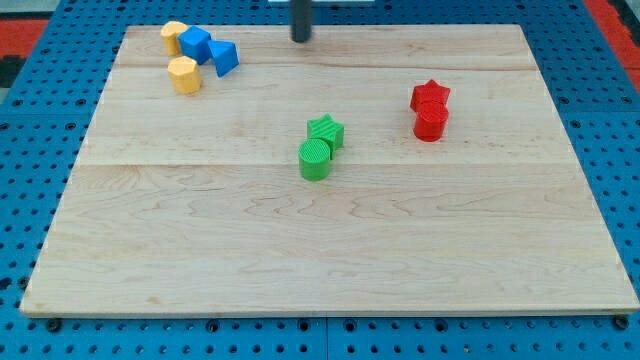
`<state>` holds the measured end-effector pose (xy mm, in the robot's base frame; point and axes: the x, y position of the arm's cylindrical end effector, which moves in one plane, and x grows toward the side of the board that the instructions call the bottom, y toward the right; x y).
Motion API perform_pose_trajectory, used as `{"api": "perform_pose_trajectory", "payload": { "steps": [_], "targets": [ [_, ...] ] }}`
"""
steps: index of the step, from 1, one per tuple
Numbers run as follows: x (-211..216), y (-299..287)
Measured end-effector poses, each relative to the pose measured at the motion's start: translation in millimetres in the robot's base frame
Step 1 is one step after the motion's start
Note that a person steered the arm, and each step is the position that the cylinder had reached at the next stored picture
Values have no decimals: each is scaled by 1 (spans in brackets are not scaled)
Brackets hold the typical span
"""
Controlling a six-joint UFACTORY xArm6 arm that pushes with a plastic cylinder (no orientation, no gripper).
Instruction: Slide the yellow heart towards top left
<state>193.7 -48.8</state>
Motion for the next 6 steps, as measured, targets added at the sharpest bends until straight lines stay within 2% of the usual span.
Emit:
{"api": "perform_pose_trajectory", "payload": {
  "steps": [3, 6],
  "targets": [
    [-2, -82],
    [-2, -117]
  ]
}}
